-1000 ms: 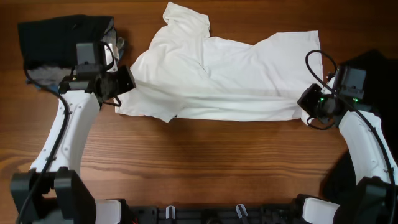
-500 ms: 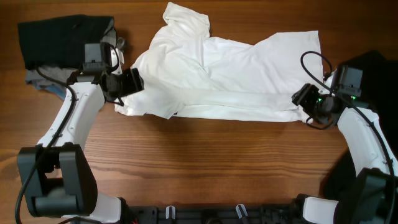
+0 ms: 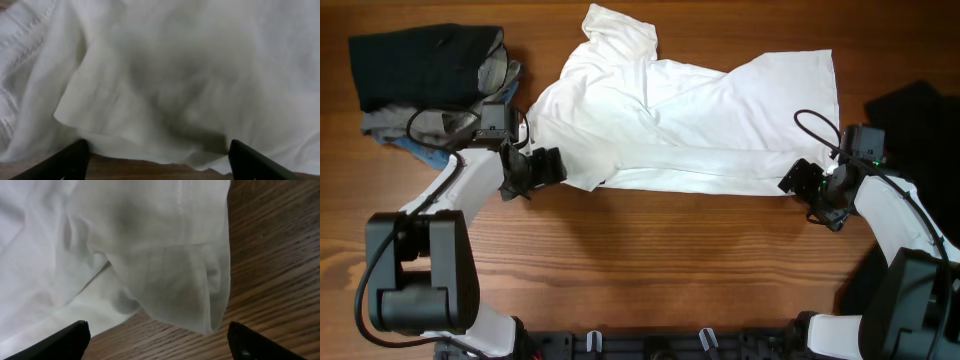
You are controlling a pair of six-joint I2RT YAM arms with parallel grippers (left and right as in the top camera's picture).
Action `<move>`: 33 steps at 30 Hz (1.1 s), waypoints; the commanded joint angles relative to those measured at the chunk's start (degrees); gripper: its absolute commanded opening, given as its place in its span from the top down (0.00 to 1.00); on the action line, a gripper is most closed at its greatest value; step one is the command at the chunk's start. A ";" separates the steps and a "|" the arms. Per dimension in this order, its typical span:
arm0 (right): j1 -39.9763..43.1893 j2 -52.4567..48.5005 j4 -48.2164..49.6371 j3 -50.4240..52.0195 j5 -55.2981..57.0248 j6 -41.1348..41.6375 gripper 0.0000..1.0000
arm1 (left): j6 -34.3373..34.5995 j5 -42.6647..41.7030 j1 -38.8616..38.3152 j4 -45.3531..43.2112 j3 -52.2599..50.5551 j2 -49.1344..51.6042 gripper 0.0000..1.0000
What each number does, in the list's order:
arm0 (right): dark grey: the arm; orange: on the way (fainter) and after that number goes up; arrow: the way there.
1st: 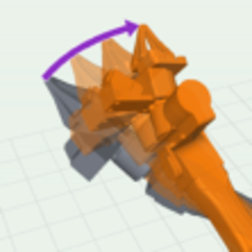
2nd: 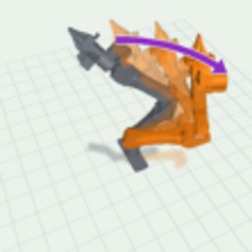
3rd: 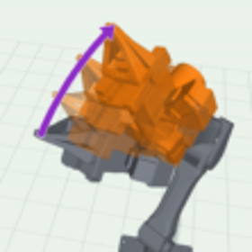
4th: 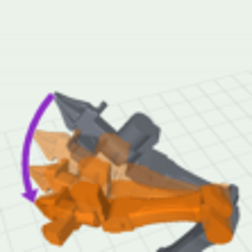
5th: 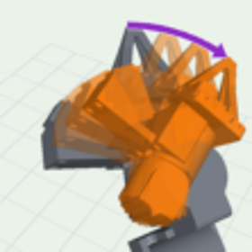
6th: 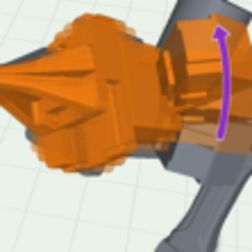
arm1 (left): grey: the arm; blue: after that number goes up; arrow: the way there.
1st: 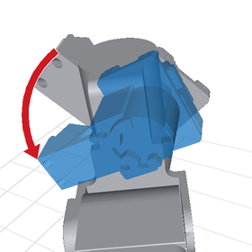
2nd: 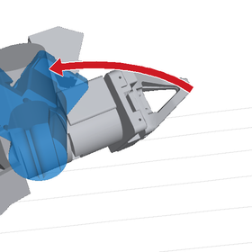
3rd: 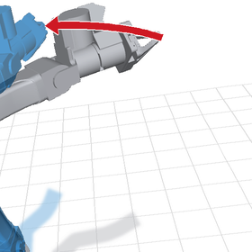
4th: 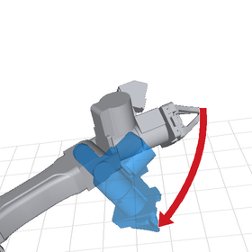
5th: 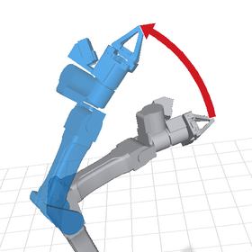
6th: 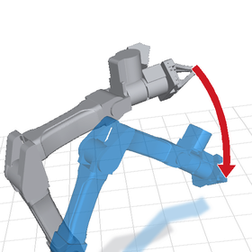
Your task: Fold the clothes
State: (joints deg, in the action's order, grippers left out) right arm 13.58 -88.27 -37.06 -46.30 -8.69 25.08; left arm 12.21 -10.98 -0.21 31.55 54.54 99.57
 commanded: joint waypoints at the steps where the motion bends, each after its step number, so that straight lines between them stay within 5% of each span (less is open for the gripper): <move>1: 0.20 -0.74 0.39 0.20 1.29 0.98 0.06 | 0.44 0.59 0.33 -1.84 -0.55 3.96 0.36; 2: 0.22 -0.76 0.35 0.20 1.46 1.01 0.06 | 0.46 0.59 0.33 -1.70 -0.55 4.66 0.68; 3: 0.28 -0.79 0.46 0.20 1.44 0.98 0.06 | 0.46 0.57 0.33 -1.14 -0.55 4.72 0.80; 7: 0.57 -2.14 5.40 0.26 -0.81 -0.55 0.10 | 0.44 0.57 0.44 0.13 -0.55 4.68 0.95; 8: 0.57 -3.10 6.27 0.26 -3.08 -1.20 0.24 | 0.44 0.57 0.44 0.39 -0.55 4.68 0.96; 9: 0.57 -3.93 6.34 0.26 -3.15 -1.14 0.60 | 0.44 0.31 0.44 0.83 -0.52 4.57 0.96; 11: 0.74 -4.31 6.23 0.26 -1.44 -1.36 0.79 | 0.44 -0.13 0.44 2.27 -0.52 3.37 0.96; 12: 0.74 -4.17 6.40 0.26 -1.16 -1.84 0.78 | 0.44 -0.13 0.44 2.97 -0.52 2.21 0.96; 14: 0.74 -4.22 6.84 0.26 -1.25 -2.47 0.18 | 0.44 -0.11 0.44 3.50 -0.52 -0.33 0.96; 15: 0.61 -4.61 7.17 0.26 -1.25 -2.43 0.10 | 0.42 -0.11 0.42 3.41 -0.52 -1.46 0.96; 18: 0.61 -9.49 10.93 0.31 -2.97 -1.92 0.10 | 0.44 -0.13 0.42 3.65 -0.55 -2.08 0.96; 19: 0.63 -11.02 11.85 0.31 -3.93 -1.66 0.19 | 0.44 -0.13 0.42 3.82 -0.55 -2.08 0.96; 21: 0.63 -12.07 11.91 0.22 -4.68 -0.59 0.74 | 0.44 -0.11 0.44 4.87 -0.55 -2.08 0.96; 22: 0.92 -11.28 10.10 -0.37 -2.71 -0.55 0.90 | 0.44 -0.04 0.44 6.01 -0.55 -2.10 0.96; 23: 1.51 -9.92 6.71 -1.46 0.44 0.46 0.96 | 0.44 -0.02 0.48 7.34 -0.55 -2.32 0.96; 30: 4.28 9.79 -13.31 -4.92 9.16 0.35 0.89 | 6.91 0.20 0.48 26.82 -0.55 -12.02 0.96; 31: 4.28 11.10 -13.64 -4.92 9.14 0.35 0.63 | 7.89 0.17 0.48 28.46 -0.55 -13.11 0.96; 33: 4.28 13.31 -13.97 -4.92 9.11 0.42 0.34 | 8.48 -0.04 0.48 30.99 -0.55 -14.21 0.96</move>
State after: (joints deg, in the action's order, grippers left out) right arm 17.58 -77.23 -50.81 -50.02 -2.04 25.45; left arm 17.98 -11.57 0.12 60.36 54.15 87.31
